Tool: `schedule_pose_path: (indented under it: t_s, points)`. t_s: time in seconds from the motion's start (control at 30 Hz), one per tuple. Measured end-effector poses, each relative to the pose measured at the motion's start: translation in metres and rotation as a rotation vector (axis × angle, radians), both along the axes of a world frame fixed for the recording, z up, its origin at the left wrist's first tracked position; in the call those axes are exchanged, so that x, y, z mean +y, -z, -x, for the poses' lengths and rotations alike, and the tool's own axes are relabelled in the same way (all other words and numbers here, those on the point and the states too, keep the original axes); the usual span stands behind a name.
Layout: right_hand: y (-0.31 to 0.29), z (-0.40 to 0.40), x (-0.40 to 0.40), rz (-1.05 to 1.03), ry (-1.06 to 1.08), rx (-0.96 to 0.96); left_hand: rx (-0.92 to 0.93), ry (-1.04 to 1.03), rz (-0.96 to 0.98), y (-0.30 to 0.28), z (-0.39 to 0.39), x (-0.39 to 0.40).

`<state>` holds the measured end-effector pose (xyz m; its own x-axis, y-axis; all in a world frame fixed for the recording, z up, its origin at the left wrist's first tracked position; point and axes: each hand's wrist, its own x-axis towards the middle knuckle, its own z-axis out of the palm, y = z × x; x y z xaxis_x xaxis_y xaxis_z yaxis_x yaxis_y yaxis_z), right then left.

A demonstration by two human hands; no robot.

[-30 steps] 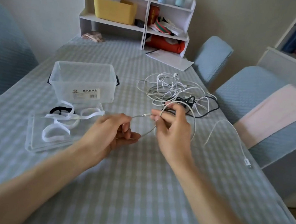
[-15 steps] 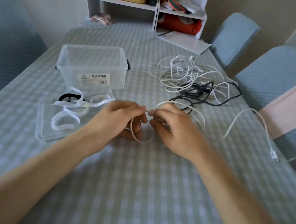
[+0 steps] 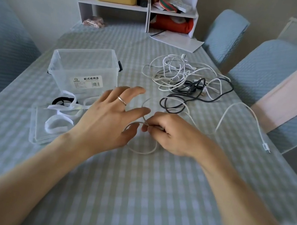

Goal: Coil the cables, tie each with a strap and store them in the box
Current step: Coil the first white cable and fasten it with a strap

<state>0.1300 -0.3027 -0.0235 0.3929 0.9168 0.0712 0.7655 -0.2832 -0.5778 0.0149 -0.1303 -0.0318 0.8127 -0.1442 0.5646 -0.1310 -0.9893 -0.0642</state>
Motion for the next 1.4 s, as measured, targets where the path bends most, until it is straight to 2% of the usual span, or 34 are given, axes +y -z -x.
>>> schedule_pose_path:
  t_s: [0.07, 0.27, 0.37, 0.53, 0.73, 0.83, 0.93, 1.13, 1.4]
  points:
    - [-0.001, 0.0, -0.002, -0.05, 0.029, -0.017, -0.016, -0.048, 0.024, 0.002, -0.002, 0.001]
    - [-0.006, -0.006, -0.01, -0.259, 0.102, -0.037, -0.225, -0.115, 0.1, -0.002, -0.008, 0.003]
    - [-0.008, -0.007, -0.011, -0.358, 0.119, -0.064, -0.244, -0.107, 0.173, -0.002, -0.012, 0.0]
    - [-0.008, -0.012, -0.013, -0.521, 0.179, -0.172, -0.036, -0.015, 0.755, -0.002, -0.012, -0.018]
    - [-0.008, -0.014, -0.012, -0.583, 0.194, -0.203, -0.007, 0.021, 1.123, -0.007, -0.013, -0.028]
    - [-0.013, -0.009, -0.015, -0.54, 0.207, -0.086, 0.026, 0.087, 1.322, -0.015, -0.012, -0.038]
    - [-0.014, -0.004, -0.023, -0.464, 0.223, -0.022, 0.047, 0.103, 1.407, -0.017, -0.015, -0.044]
    - [-0.026, 0.005, -0.06, -0.344, 0.312, -0.125, 0.129, 0.15, 1.461, -0.019, -0.021, -0.068]
    - [-0.083, 0.035, -0.135, -0.126, 0.492, -0.205, 0.163, 0.284, 1.497, -0.04, -0.023, -0.14]
